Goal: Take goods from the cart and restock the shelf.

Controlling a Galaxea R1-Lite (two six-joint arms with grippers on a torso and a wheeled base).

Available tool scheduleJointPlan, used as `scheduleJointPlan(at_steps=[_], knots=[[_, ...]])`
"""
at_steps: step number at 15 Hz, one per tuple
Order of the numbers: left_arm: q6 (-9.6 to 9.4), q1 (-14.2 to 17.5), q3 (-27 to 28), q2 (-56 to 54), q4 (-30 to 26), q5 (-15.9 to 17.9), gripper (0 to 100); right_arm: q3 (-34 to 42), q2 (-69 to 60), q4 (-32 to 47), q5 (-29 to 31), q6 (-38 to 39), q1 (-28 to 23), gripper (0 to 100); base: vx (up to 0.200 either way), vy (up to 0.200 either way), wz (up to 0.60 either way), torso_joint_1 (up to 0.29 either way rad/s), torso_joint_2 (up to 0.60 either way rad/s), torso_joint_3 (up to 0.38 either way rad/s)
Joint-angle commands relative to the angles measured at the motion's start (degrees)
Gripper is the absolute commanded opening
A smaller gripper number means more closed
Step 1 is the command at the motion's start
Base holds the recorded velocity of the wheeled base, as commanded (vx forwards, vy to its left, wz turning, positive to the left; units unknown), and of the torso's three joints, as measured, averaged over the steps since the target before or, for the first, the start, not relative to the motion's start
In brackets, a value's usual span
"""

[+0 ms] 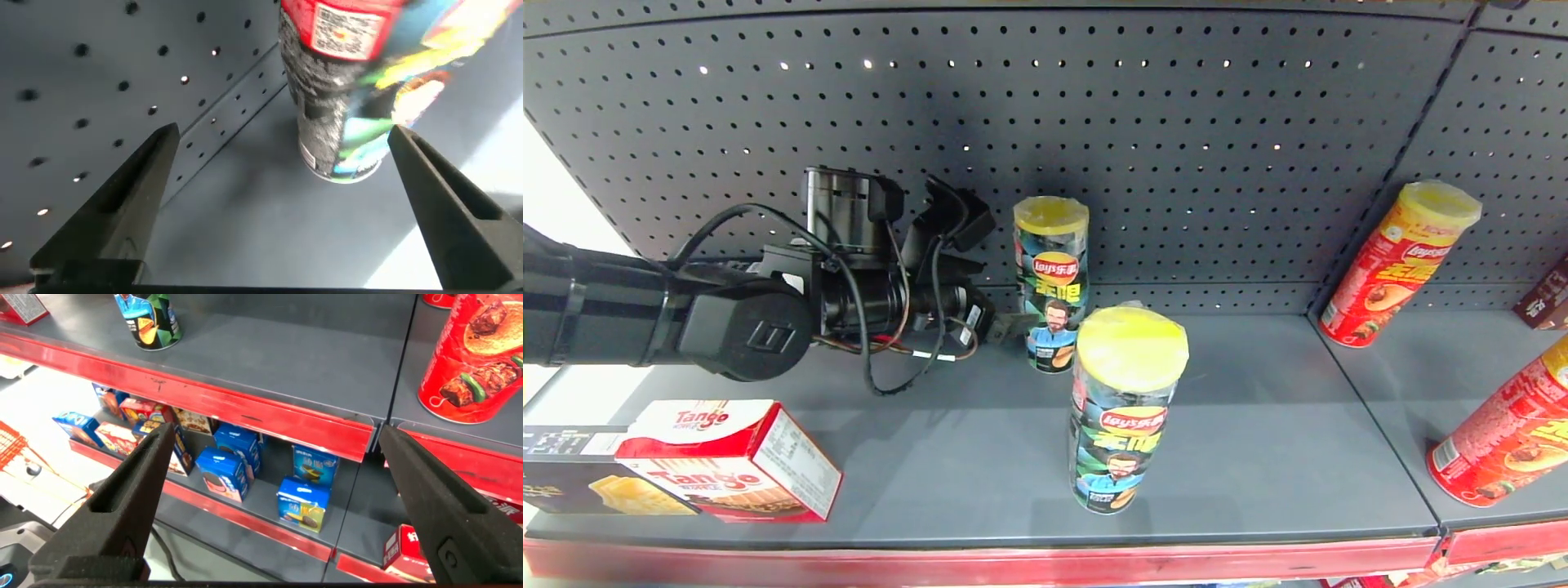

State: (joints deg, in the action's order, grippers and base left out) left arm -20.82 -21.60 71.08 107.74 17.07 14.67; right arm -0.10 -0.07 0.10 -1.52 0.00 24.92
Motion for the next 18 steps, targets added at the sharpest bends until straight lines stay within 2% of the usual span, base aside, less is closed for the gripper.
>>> scheduleJointPlan(at_steps=[1,4,5,6,7,8,12,16,18], knots=[[-0.1,1.1,-1.5,-2.8,-0.1,0.0,100,0.0,0.1,0.0,-0.1,0.0,0.0,100,0.0,0.0,0.0,0.0,0.0,0.0],[-0.54,1.9,-2.1,-3.1,0.5,-0.8,100,0.0,0.1,0.0,-0.1,0.0,0.0,100,0.0,0.0,0.0,0.0,0.0,0.0],[-1.94,1.9,-2.1,-2.4,2.4,-4.1,100,0.0,0.1,0.0,-0.1,0.0,0.0,100,0.0,0.0,0.0,0.0,0.0,0.0],[-4.05,2.3,-2.2,-0.7,5.6,-6.1,100,0.0,0.1,0.0,-0.1,0.0,0.0,100,0.0,0.0,0.0,0.0,0.0,0.0],[-5.9,2.4,-2.3,1.0,9.1,-6.7,100,0.1,0.1,0.0,0.0,0.0,0.0,100,0.0,0.0,0.0,0.0,0.0,0.0],[-6.78,2.3,-2.6,1.3,10.6,-8.0,100,0.0,0.1,0.0,0.0,0.0,0.0,100,0.0,0.0,0.0,0.0,0.0,0.0],[-6.69,2.0,-5.2,1.4,11.1,-8.9,100,0.0,0.1,0.0,0.0,0.0,0.0,100,0.0,0.0,0.0,0.0,0.0,0.0],[-6.51,1.7,-4.1,3.7,11.4,-9.0,100,0.0,0.1,0.0,0.0,0.0,0.0,100,0.0,0.0,0.0,0.0,0.0,0.0],[-6.42,1.0,-3.8,5.4,13.3,-9.0,100,0.0,0.1,0.0,0.0,0.0,0.0,100,0.0,0.0,0.0,0.0,0.0,0.0]])
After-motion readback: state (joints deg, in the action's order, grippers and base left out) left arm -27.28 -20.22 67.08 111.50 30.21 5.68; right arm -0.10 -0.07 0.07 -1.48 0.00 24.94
